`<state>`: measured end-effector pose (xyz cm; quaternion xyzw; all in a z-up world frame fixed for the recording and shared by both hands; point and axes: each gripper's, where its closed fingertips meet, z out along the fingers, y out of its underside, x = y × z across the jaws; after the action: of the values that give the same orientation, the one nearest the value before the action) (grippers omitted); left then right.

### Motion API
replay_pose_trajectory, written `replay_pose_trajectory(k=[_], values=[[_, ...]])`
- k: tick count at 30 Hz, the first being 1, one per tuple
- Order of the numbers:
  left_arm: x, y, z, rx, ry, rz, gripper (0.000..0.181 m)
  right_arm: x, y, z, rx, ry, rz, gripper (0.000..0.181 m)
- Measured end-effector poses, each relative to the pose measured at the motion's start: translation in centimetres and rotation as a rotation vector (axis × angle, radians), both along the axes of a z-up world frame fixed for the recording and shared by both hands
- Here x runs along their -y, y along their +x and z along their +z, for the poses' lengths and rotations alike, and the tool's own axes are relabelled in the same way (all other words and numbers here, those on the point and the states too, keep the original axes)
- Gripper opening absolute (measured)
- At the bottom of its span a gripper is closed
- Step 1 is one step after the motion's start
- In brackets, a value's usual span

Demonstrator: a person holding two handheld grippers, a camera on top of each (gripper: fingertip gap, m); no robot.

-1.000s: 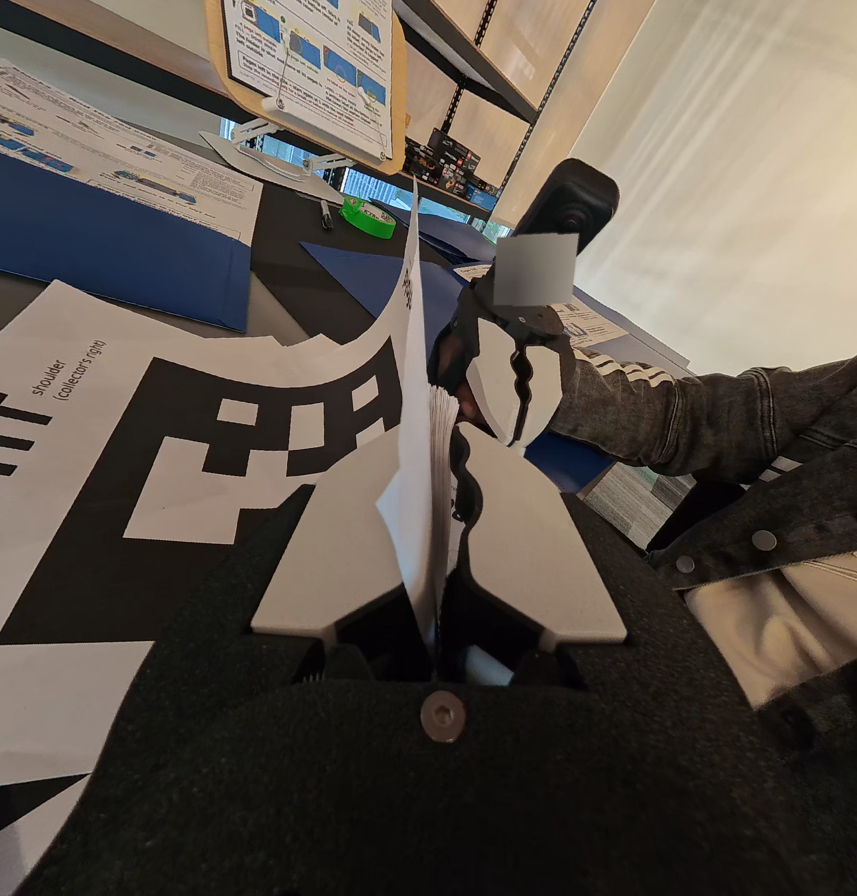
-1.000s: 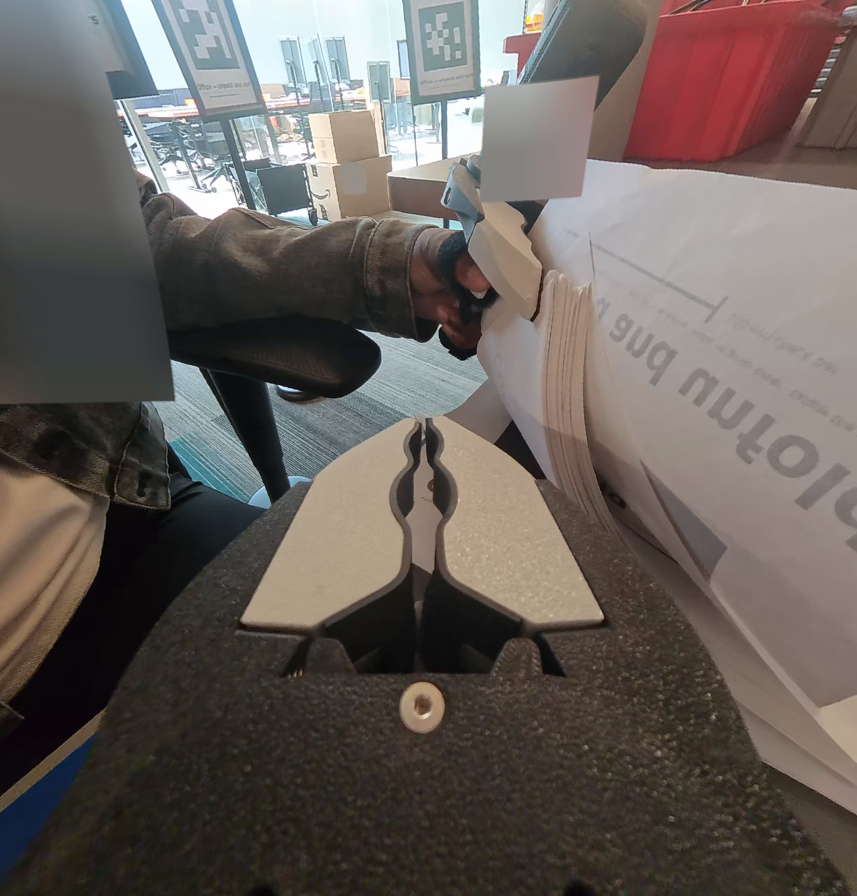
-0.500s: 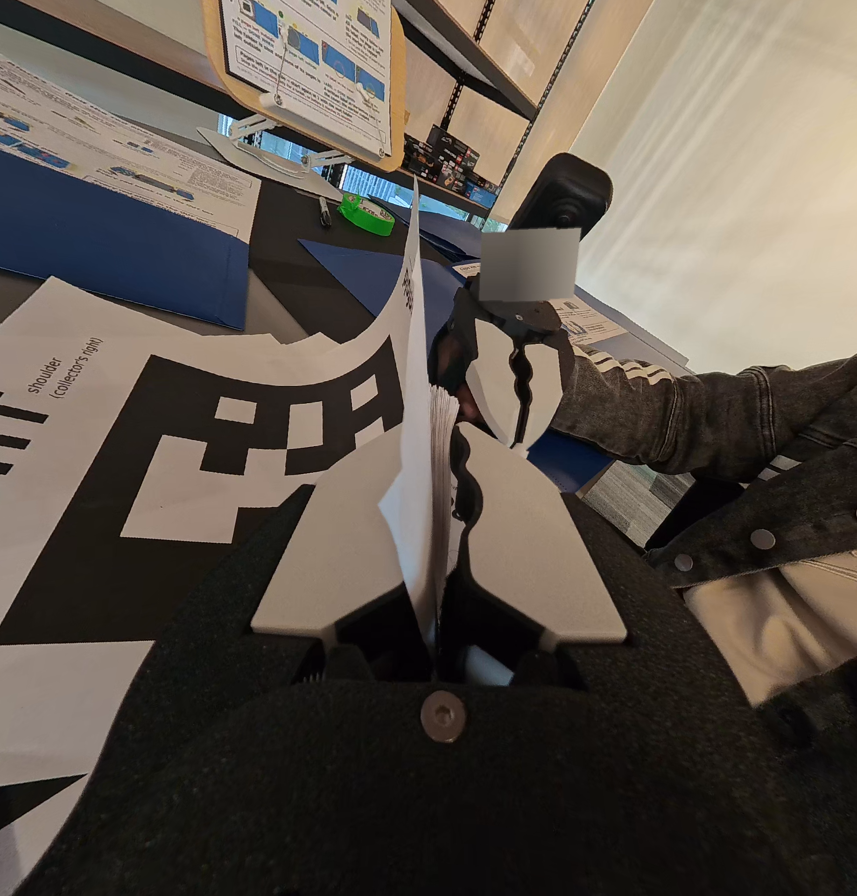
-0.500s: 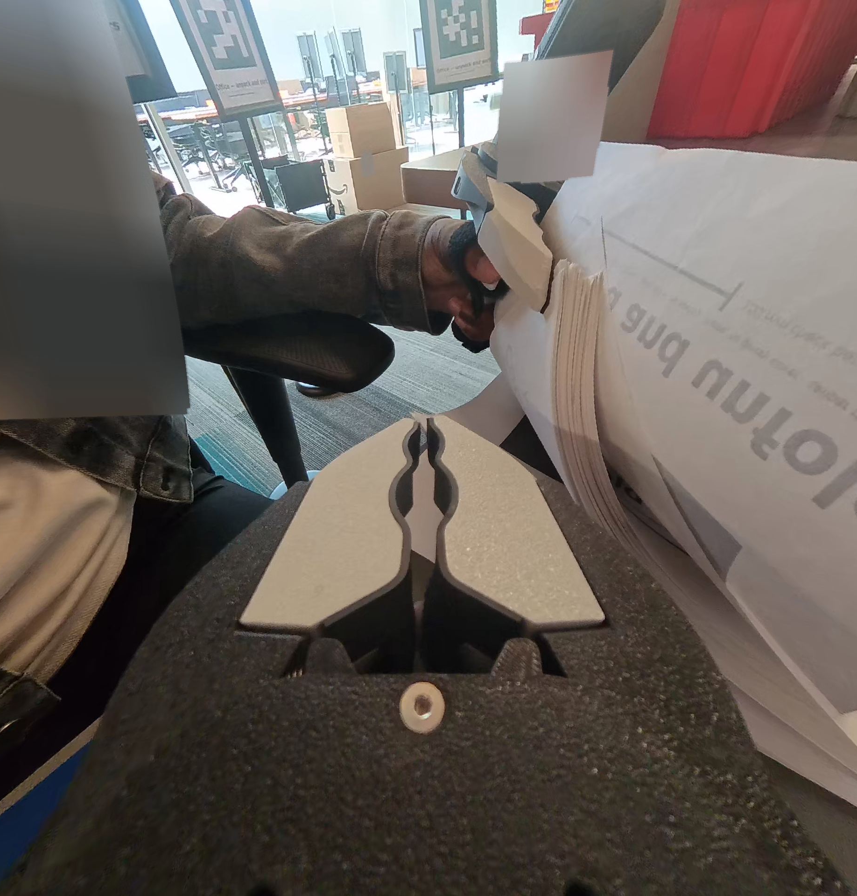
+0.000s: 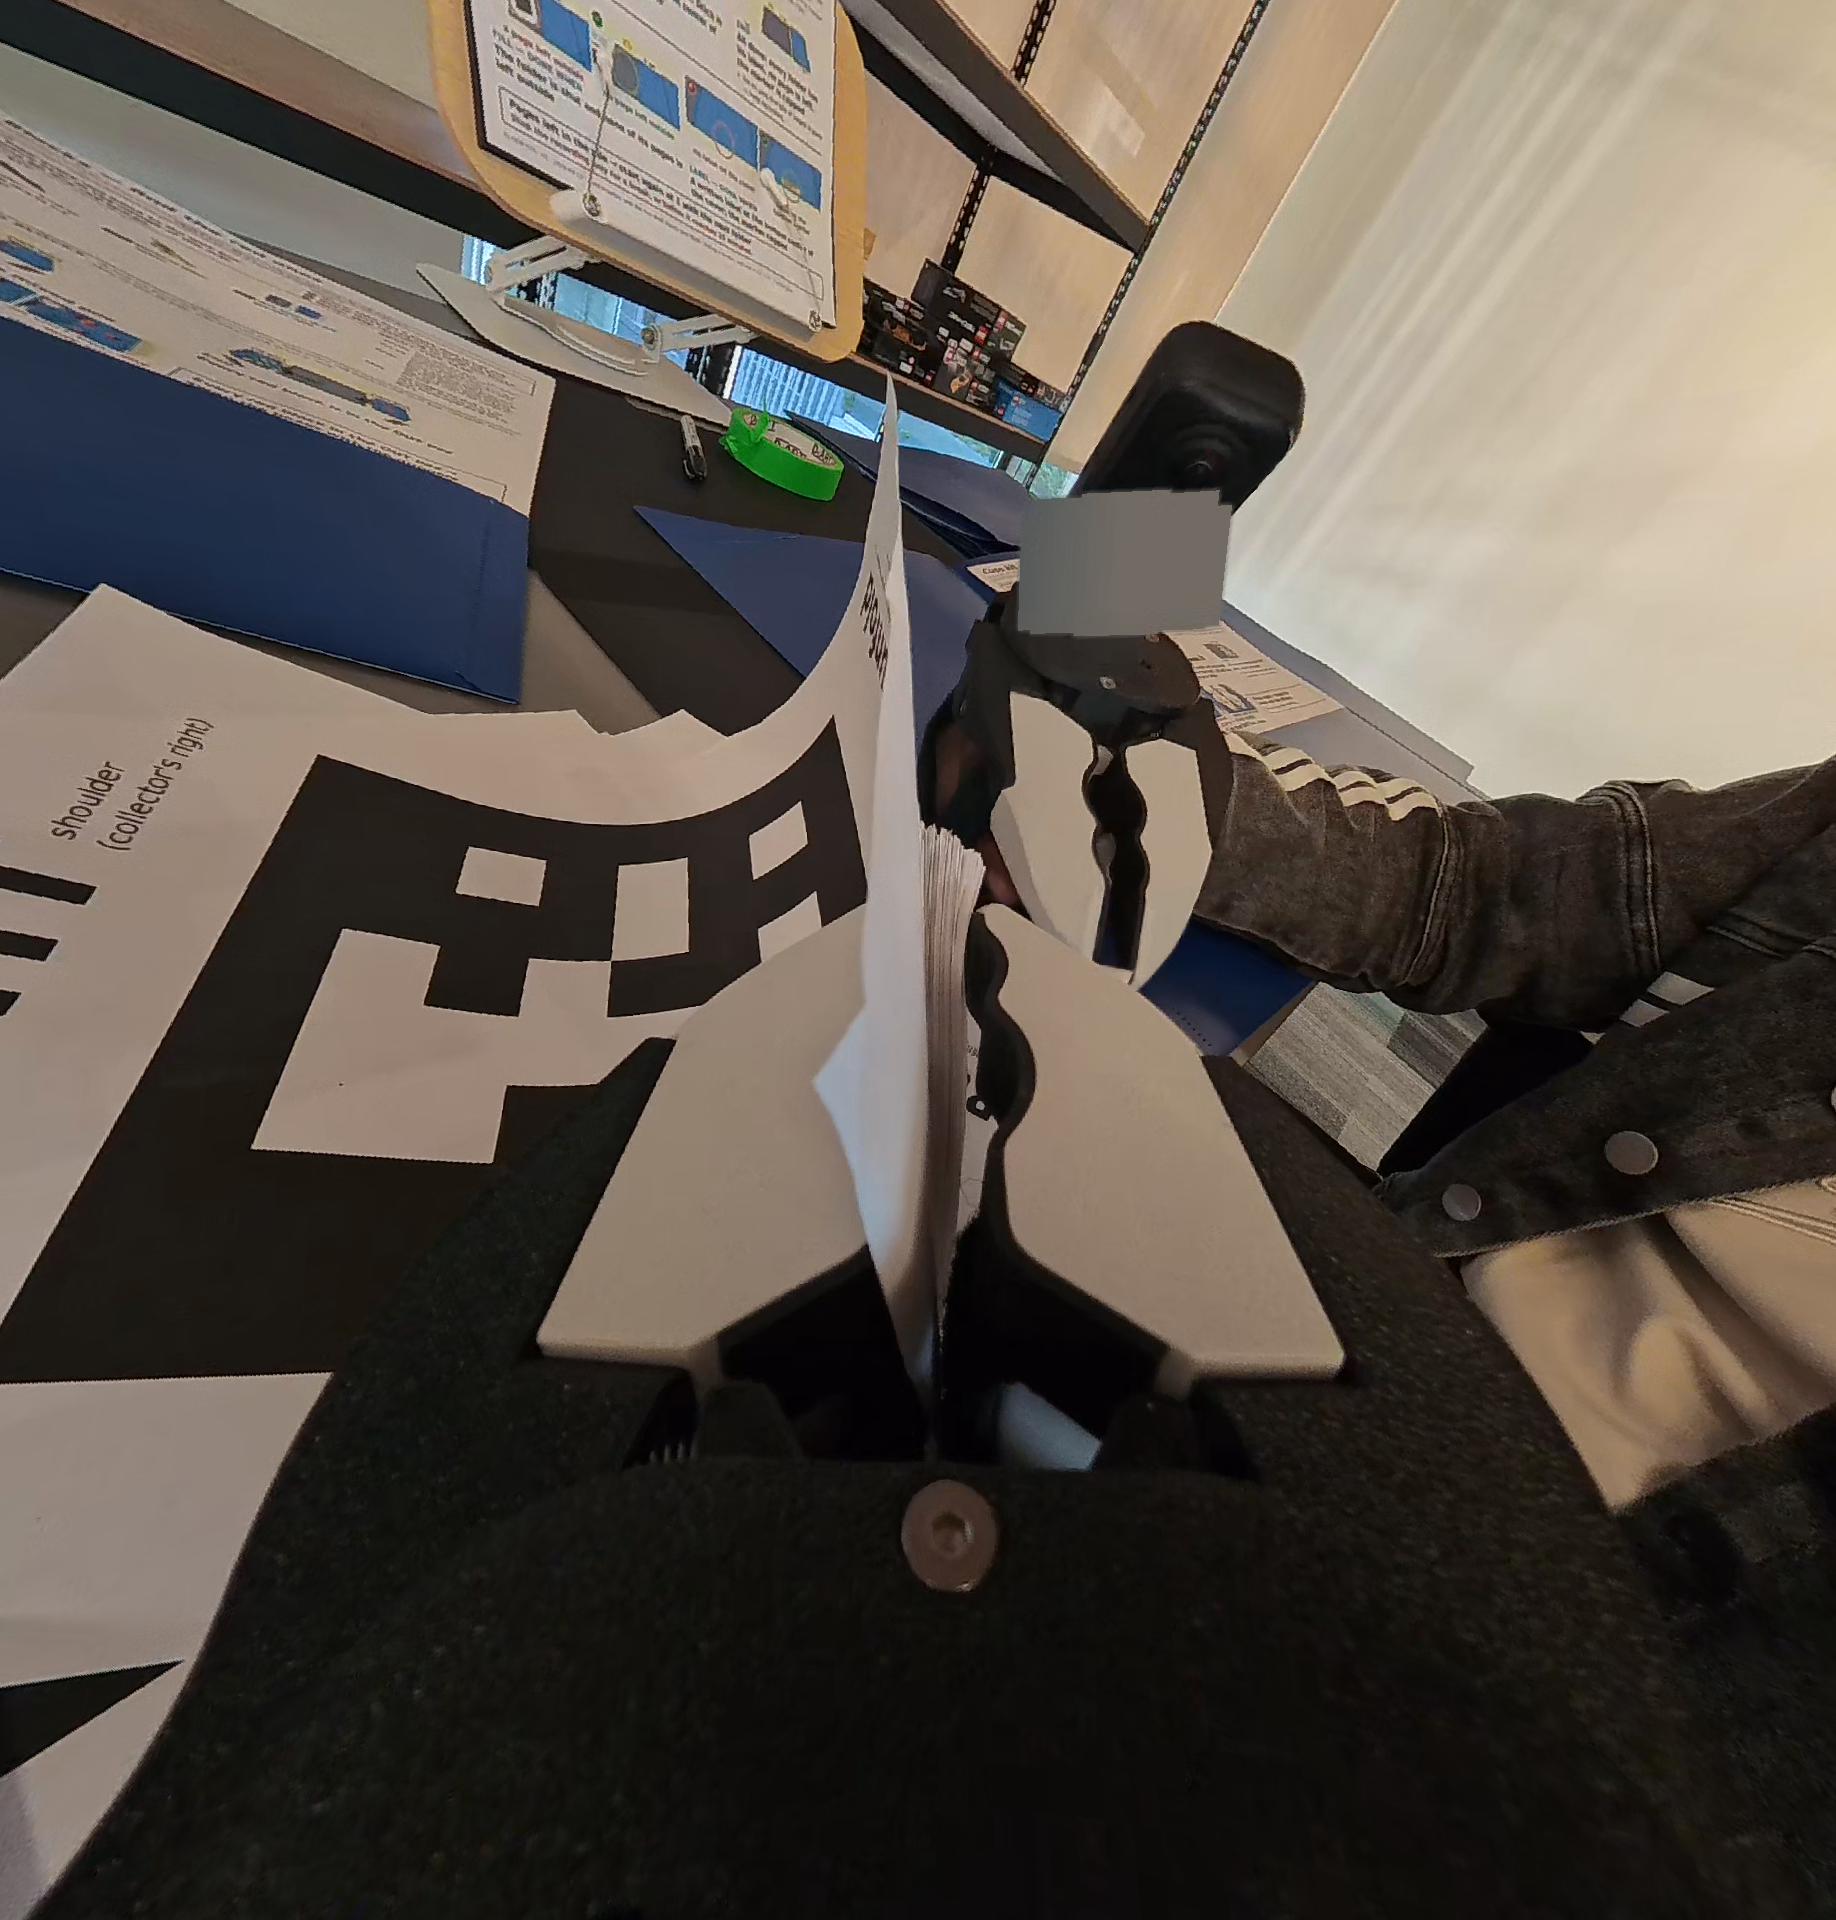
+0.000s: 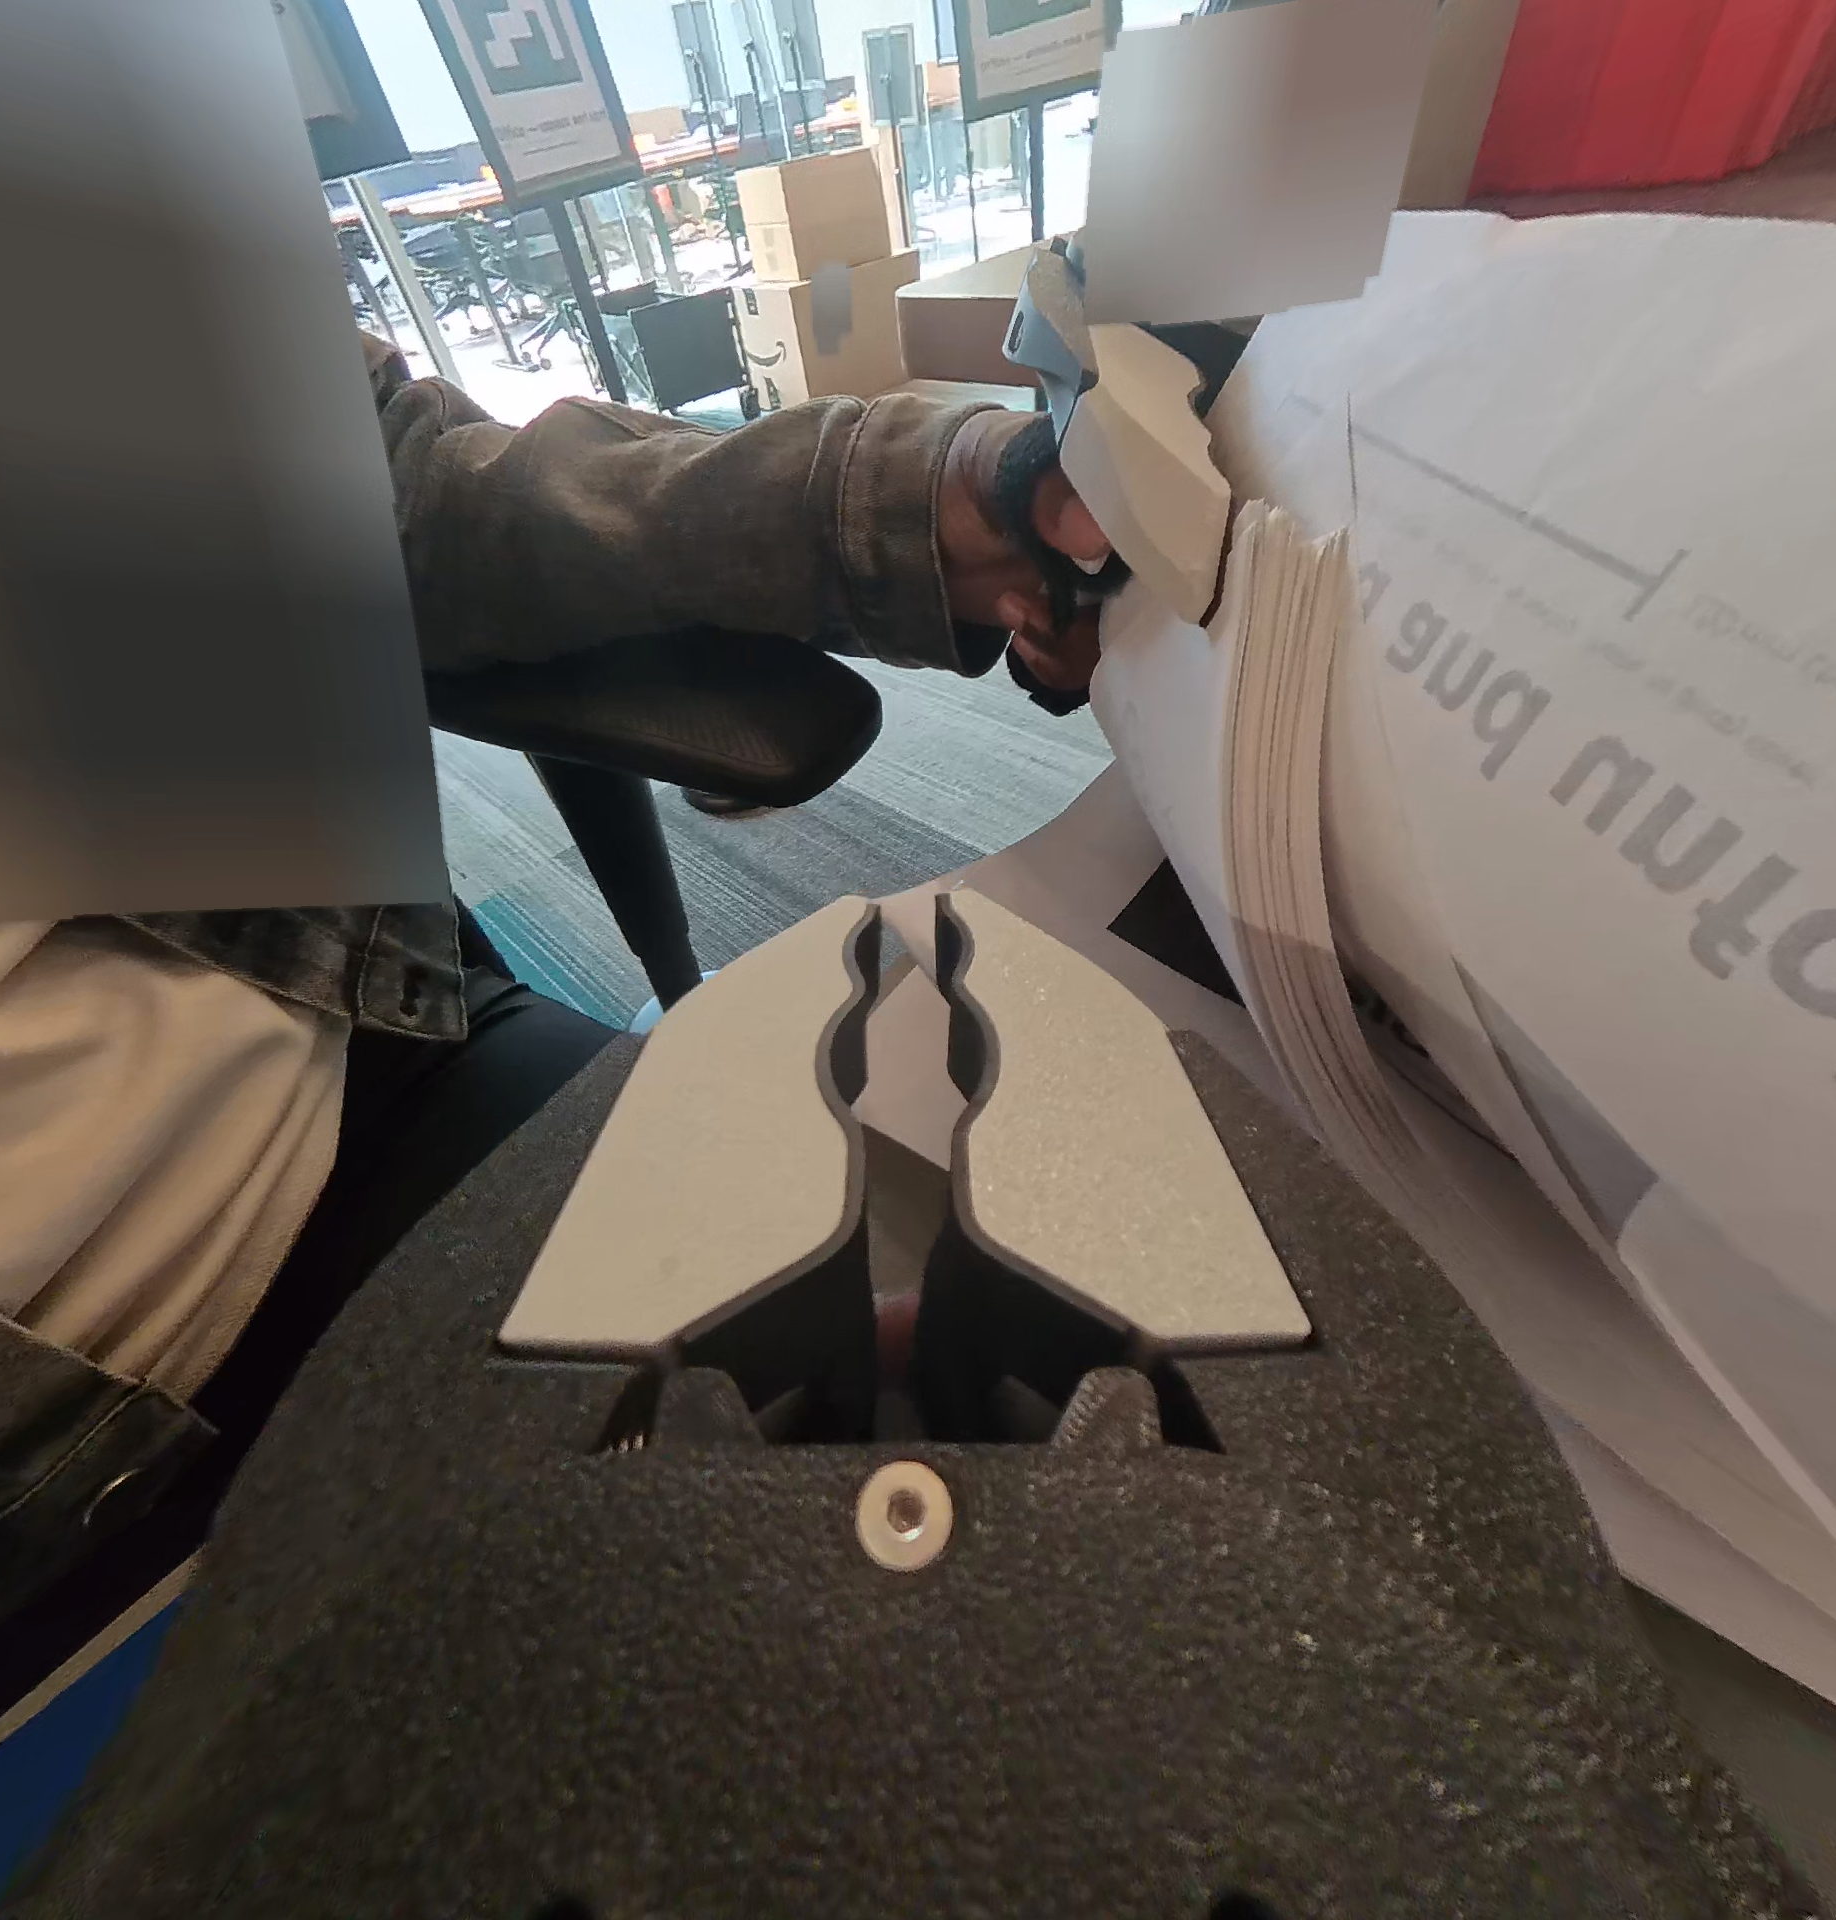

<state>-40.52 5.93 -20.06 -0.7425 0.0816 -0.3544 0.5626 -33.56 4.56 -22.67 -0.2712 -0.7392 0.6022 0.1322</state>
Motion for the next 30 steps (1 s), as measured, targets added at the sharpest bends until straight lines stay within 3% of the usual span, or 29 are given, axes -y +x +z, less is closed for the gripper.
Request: replay_pose_trajectory(k=[30], values=[[0.02, 0.07, -0.05, -0.001, -0.003, -0.005, 0.015, -0.44, 0.13, -0.13, 0.099, -0.075, 0.006, 0.014]])
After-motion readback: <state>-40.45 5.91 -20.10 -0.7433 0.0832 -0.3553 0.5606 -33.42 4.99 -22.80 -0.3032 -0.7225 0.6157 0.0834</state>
